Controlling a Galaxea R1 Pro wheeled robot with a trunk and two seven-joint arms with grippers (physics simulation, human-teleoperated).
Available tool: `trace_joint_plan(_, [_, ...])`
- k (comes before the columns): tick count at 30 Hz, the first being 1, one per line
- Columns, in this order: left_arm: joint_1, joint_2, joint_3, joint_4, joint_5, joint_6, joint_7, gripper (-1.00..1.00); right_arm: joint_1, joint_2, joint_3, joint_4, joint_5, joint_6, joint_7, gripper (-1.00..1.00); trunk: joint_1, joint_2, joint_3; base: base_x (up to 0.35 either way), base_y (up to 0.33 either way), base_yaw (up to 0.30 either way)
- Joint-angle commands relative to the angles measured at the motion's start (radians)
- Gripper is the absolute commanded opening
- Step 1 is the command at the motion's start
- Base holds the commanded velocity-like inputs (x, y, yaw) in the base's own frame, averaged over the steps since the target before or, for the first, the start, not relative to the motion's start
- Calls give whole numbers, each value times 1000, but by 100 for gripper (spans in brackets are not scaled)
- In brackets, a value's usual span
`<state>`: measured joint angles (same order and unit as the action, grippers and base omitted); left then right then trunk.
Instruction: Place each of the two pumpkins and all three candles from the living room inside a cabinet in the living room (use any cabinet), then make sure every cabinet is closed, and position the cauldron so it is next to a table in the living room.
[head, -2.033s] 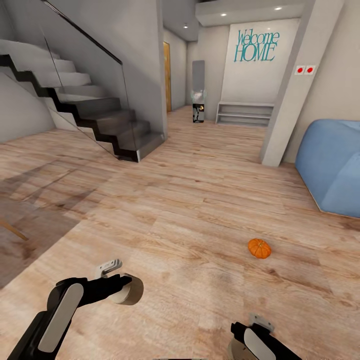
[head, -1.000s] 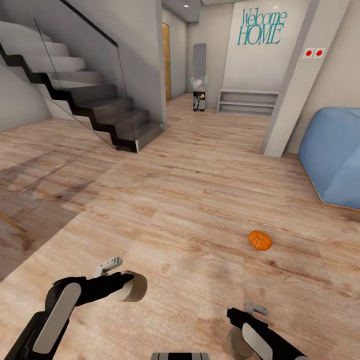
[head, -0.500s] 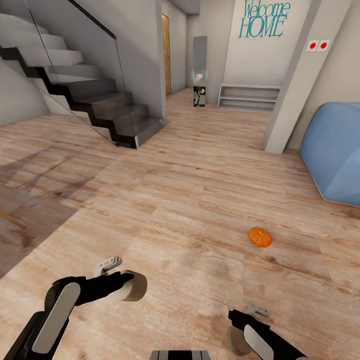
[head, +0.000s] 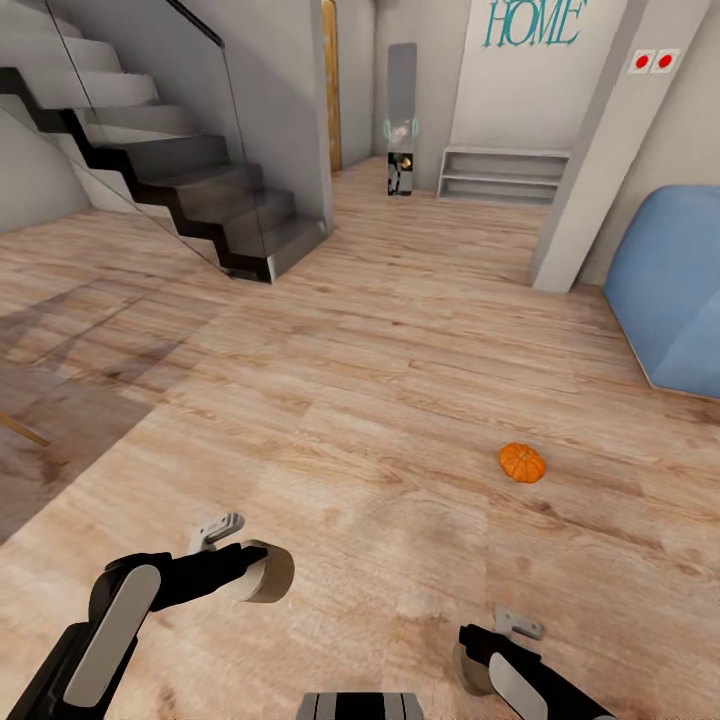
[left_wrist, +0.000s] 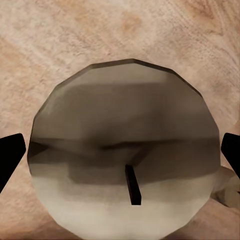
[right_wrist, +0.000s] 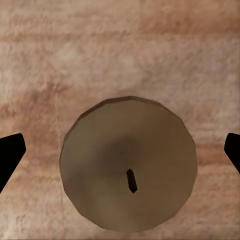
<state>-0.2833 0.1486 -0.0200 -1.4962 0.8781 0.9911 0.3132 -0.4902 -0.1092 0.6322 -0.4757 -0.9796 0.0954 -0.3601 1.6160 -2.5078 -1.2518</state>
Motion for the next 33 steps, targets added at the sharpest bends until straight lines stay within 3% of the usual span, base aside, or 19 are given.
trace_joint_plan(1, [-1, 1, -1, -1, 12, 1, 10, -100, -1, -1, 7, -3, -4, 4, -8, 100, 0, 0, -1, 0, 0, 0])
trace_joint_plan(13, [-1, 1, -1, -1, 12, 1, 10, -100, -1, 0, 7, -3, -4, 4, -8, 100, 5, -3, -43, 0, 0, 0])
trace_joint_plan(17, [-1, 10, 2, -14, 31, 2, 9, -100, -1, 0, 7, -3, -4, 4, -8, 100, 5, -3, -43, 0, 0, 0])
trace_joint_plan(19, [-1, 40, 2, -25, 80, 2, 9, -100, -1, 0, 7, -3, -3, 4, -8, 100, 5, -3, -43, 0, 0, 0])
trace_joint_plan(21, [-1, 99, 0, -31, 201, 3, 9, -100, -1, 0, 7, -3, -3, 4, -8, 100, 5, -3, -43, 0, 0, 0])
trace_joint_plan(22, [-1, 138, -4, -32, 285, 2, 10, -100, -1, 0, 7, -3, -3, 4, -8, 100, 5, -3, -43, 0, 0, 0])
trace_joint_plan(24, [-1, 187, -9, -32, 384, 2, 10, -100, -1, 0, 7, -3, -3, 4, -8, 100, 5, -3, -43, 0, 0, 0])
trace_joint_plan(27, [-1, 210, -9, -32, 429, 1, 10, -100, -1, 0, 7, -3, -2, 3, -8, 100, 6, -4, -55, 0, 0, 0])
trace_joint_plan(33, [-1, 215, -10, -32, 442, 1, 10, -100, -1, 0, 7, -3, -2, 1, -8, 100, 8, -5, -74, 0, 0, 0])
